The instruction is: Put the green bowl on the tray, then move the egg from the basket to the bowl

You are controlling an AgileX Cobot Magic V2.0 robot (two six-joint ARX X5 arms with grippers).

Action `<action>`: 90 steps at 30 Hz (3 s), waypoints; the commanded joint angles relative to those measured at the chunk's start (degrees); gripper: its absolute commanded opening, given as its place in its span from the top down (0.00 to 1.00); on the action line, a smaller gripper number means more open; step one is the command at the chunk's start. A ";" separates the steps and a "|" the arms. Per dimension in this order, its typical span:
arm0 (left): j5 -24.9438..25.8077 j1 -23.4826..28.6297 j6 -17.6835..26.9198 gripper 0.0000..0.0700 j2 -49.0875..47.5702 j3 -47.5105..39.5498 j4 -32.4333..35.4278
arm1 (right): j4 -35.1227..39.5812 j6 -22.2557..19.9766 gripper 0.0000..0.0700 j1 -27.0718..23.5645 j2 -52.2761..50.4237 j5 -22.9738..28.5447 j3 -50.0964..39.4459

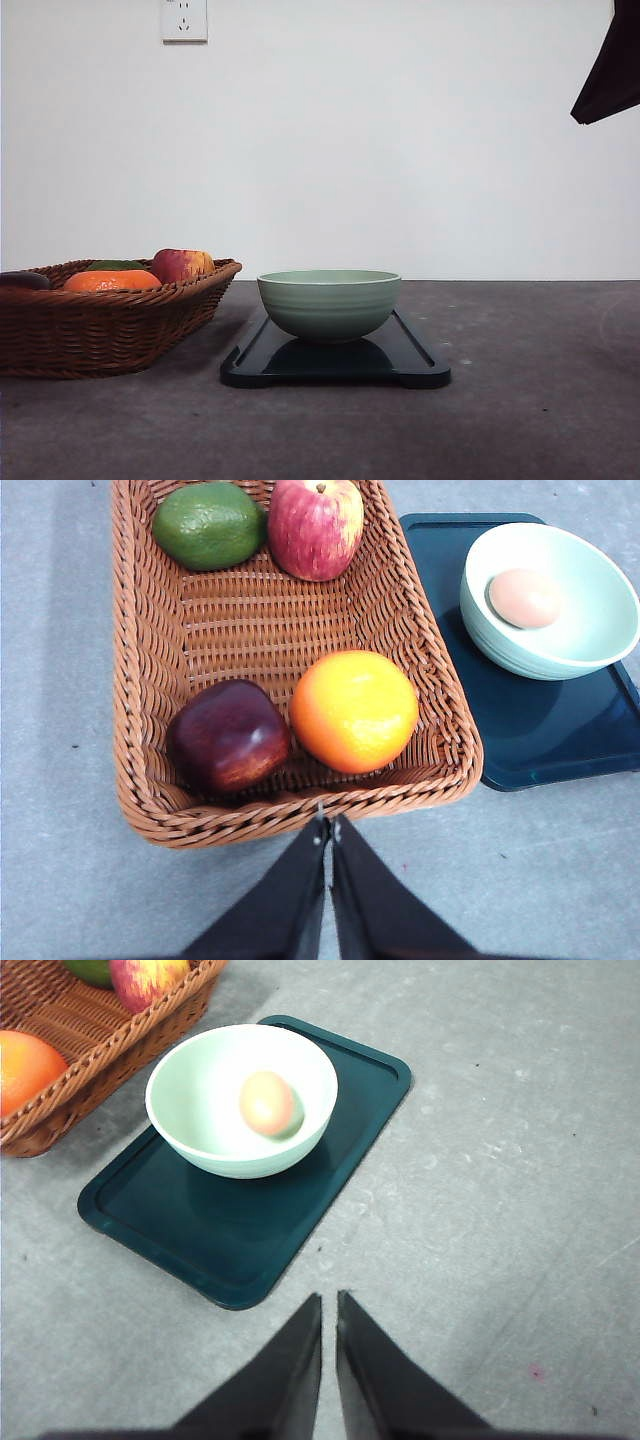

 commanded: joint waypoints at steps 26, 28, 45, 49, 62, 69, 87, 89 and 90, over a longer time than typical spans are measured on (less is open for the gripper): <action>7.58 24.07 8.79 1.00 -34.53 -37.70 27.35 | 0.63 -0.13 0.98 0.35 0.28 0.20 0.13; 7.59 24.48 9.93 1.00 -35.19 -38.16 28.95 | 0.66 -0.13 0.98 0.35 0.28 0.22 0.13; 7.54 25.09 9.50 1.00 -35.14 -39.54 31.92 | 0.81 -0.13 0.98 0.35 0.28 0.22 0.13; 7.54 25.09 9.48 1.00 -35.14 -39.54 31.92 | 1.02 -0.40 0.98 0.35 0.28 0.44 0.13; 7.54 25.09 9.49 1.00 -35.14 -39.54 31.91 | 12.91 -5.49 0.98 -17.14 -20.31 1.69 -19.67; 7.54 25.09 9.49 1.00 -35.14 -39.54 31.91 | 19.81 -3.12 0.98 -26.80 -34.43 1.24 -30.60; 7.54 25.09 9.48 1.00 -35.14 -39.52 31.91 | 26.67 -2.03 0.98 -27.98 -41.66 1.29 -38.10; 7.54 25.09 9.48 1.00 -35.14 -39.52 31.91 | 26.71 -2.03 0.98 -27.98 -41.66 1.31 -38.10; 7.54 25.09 9.48 1.00 -35.14 -39.52 31.91 | 26.71 -2.03 0.98 -27.98 -41.66 1.31 -38.10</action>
